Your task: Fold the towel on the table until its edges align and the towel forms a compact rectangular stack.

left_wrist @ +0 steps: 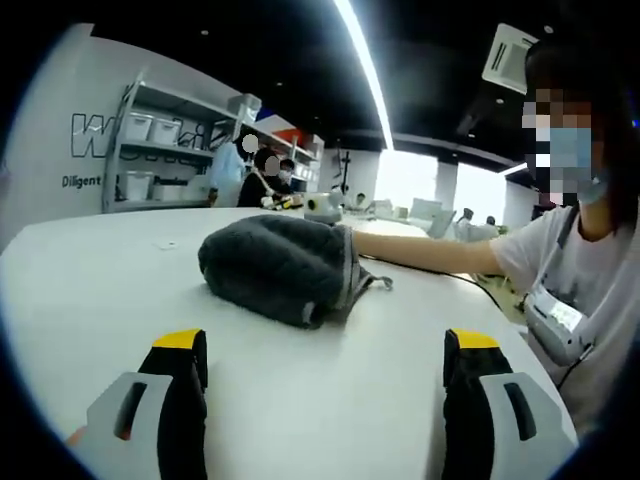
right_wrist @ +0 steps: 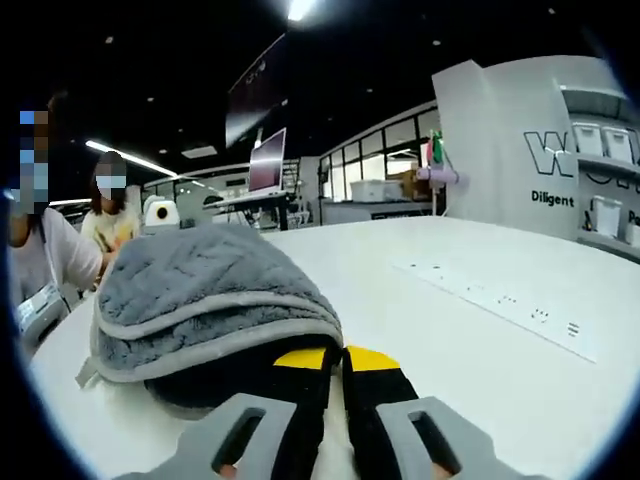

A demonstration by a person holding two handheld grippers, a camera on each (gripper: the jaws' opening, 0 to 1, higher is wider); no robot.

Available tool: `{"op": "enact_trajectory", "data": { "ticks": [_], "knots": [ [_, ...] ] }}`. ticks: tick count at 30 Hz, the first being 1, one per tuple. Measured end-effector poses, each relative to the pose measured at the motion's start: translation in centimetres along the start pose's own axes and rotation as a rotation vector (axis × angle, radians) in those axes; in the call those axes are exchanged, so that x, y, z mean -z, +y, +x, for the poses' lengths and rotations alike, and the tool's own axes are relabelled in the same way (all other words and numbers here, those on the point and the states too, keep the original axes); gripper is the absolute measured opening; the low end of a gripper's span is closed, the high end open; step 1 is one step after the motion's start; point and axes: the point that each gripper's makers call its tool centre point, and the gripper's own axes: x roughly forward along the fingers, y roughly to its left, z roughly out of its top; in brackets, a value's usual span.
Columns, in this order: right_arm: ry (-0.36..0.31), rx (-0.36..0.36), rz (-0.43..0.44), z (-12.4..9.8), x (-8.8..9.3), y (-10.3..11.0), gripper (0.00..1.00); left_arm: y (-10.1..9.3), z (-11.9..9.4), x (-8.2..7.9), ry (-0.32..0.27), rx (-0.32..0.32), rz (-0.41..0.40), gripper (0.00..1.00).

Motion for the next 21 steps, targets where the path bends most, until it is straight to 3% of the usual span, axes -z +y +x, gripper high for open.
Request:
{"op": "enact_trajectory", "data": {
  "ticks": [6, 9, 14, 21],
  "knots": [
    [-0.019, 0.042, -0.041, -0.4, -0.2, -0.4, 0.15, 0.1, -0.2, 0.0, 0.001, 0.000, 0.000, 0.97],
    [-0.020, 0.050, -0.059, -0.6, -0.2, -0.2, 0.16, 0.3, -0.4, -0.1, -0.008, 0.001, -0.012, 0.97],
    [-0.002, 0.130, -0.114, -1.2, 0.1, -0.6, 0.23, 0.5, -0.6, -0.1, -0.014, -0.009, -0.019, 0.97],
    [-0.013, 0.171, -0.110, -3.1, 0.3, -0.2, 0.28, 0.8, -0.8, -0.2, -0.024, -0.028, -0.030, 0.96]
  ]
}}
